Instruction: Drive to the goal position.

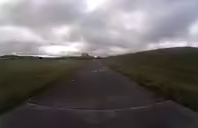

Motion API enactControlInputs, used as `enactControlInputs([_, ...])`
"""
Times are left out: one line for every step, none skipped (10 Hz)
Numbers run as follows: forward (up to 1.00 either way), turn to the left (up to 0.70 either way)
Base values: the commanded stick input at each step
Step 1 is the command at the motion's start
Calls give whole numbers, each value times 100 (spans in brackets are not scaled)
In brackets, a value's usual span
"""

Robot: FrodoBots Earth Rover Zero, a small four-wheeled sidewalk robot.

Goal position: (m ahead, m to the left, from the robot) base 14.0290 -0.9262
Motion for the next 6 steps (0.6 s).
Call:
enactControlInputs([100, 0])
enactControlInputs([100, 0])
enactControlInputs([100, -4])
enactControlInputs([100, -21])
enactControlInputs([100, -36])
enactControlInputs([100, -18])
